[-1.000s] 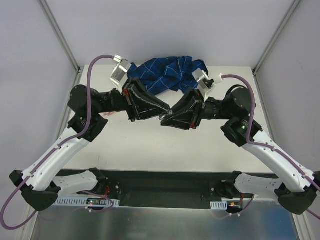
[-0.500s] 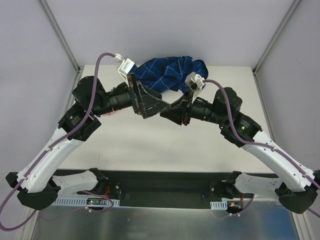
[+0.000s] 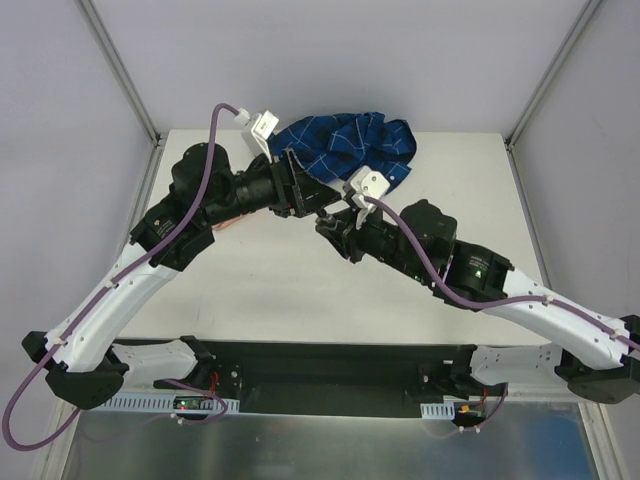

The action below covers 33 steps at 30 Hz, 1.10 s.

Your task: Paint the nails

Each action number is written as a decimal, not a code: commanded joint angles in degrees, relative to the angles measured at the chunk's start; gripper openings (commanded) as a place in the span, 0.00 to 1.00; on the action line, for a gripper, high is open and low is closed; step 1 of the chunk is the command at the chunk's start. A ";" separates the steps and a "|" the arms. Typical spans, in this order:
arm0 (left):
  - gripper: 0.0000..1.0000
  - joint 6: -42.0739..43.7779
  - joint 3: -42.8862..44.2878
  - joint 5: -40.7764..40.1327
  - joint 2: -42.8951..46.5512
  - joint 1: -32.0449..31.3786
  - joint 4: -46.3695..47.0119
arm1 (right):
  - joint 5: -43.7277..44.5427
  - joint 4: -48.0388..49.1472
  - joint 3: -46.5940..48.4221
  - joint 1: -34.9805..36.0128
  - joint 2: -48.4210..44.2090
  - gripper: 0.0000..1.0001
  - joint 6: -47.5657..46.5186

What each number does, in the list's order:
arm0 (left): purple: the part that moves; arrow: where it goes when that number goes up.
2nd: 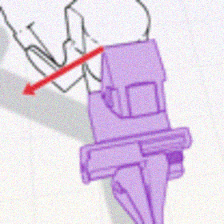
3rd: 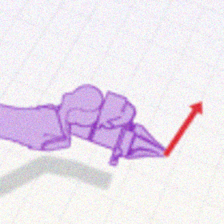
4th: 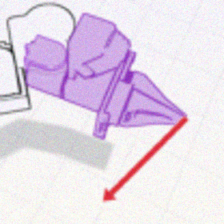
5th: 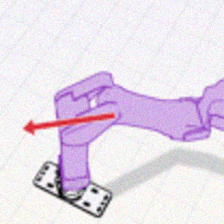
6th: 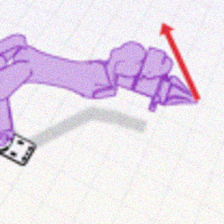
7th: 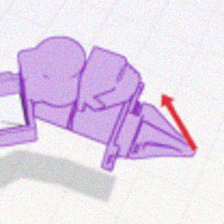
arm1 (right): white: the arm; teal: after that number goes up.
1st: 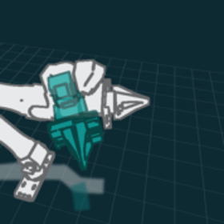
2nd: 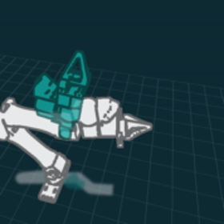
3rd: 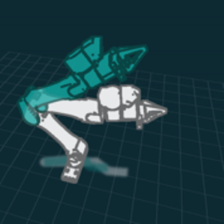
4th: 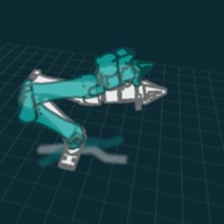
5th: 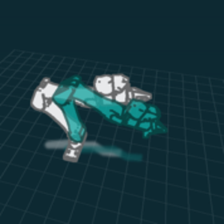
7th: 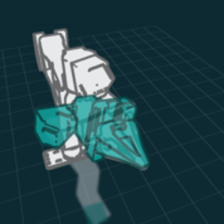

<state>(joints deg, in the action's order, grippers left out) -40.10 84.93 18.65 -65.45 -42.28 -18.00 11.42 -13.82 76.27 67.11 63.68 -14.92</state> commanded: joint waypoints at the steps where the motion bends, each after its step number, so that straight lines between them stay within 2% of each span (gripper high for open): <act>1: 0.58 -2.18 -0.37 -1.78 1.64 0.27 0.95 | 12.21 0.29 4.23 0.74 1.09 0.00 -2.57; 7: 0.41 -3.76 -2.31 0.77 0.59 -0.17 4.11 | 14.42 0.82 5.12 1.09 1.97 0.00 -2.40; 10: 0.11 -2.80 -2.40 1.73 0.50 -0.26 5.60 | 15.30 1.08 5.12 1.00 1.54 0.00 -2.13; 12: 0.00 -1.66 -2.66 3.05 0.59 -0.26 6.48 | 14.69 1.43 4.33 1.09 0.57 0.00 -1.87; 13: 0.00 -1.39 -2.83 3.84 0.59 -0.26 8.14 | 13.99 1.43 3.98 1.09 0.13 0.00 -1.78; 15: 0.00 -0.78 -4.15 9.10 0.59 -0.26 11.21 | 8.30 2.30 1.97 0.40 -1.18 0.00 -1.69; 16: 0.00 -0.77 -4.50 11.38 0.59 -0.26 15.58 | 3.66 2.31 1.43 -0.22 -2.41 0.00 -1.26; 17: 0.00 -0.77 -5.29 14.54 0.50 -0.26 17.71 | -13.62 1.96 0.99 -1.71 -3.03 0.00 -0.73; 19: 0.00 -2.87 -6.70 25.77 0.59 -0.17 28.91 | -36.09 3.35 -0.24 -8.99 -3.91 0.00 5.12; 20: 0.00 -5.93 -8.53 29.21 0.59 -0.26 33.68 | -54.04 8.93 -0.94 -12.50 -4.09 0.00 8.47; 21: 0.00 -7.87 -9.77 34.81 1.11 -0.26 38.08 | -59.62 12.30 -2.43 -13.31 -4.26 0.00 11.55; 23: 0.00 -10.69 -12.66 36.80 2.16 -0.26 46.43 | -66.23 18.45 -3.40 -13.50 -5.23 0.00 17.63; 25: 0.00 -9.74 -13.38 36.98 4.10 -0.26 47.00 | -66.79 19.71 -4.11 -13.59 -5.76 0.00 19.39; 28: 0.00 -6.41 -12.24 36.19 5.51 -0.26 43.33 | -65.39 19.63 -4.46 -14.02 -6.64 0.00 19.31; 30: 0.00 -2.90 -9.53 34.79 5.95 -0.17 36.31 | -63.20 17.88 -4.46 -14.64 -6.81 0.00 18.35; 31: 0.15 -1.23 -8.30 32.52 5.95 -0.26 33.24 | -60.40 16.56 -3.77 -14.73 -6.99 0.00 17.39; 32: 0.50 1.75 -6.11 31.63 6.04 -0.26 30.16 | -58.98 12.11 -3.24 -14.73 -6.64 0.00 15.20; 33: 0.67 2.73 -5.39 30.66 6.21 -0.17 26.39 | -57.93 10.24 -2.45 -14.73 -6.29 0.00 13.18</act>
<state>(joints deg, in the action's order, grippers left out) -41.43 73.32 52.27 -59.64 -42.37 16.34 -41.58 0.54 72.49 52.01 56.95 3.79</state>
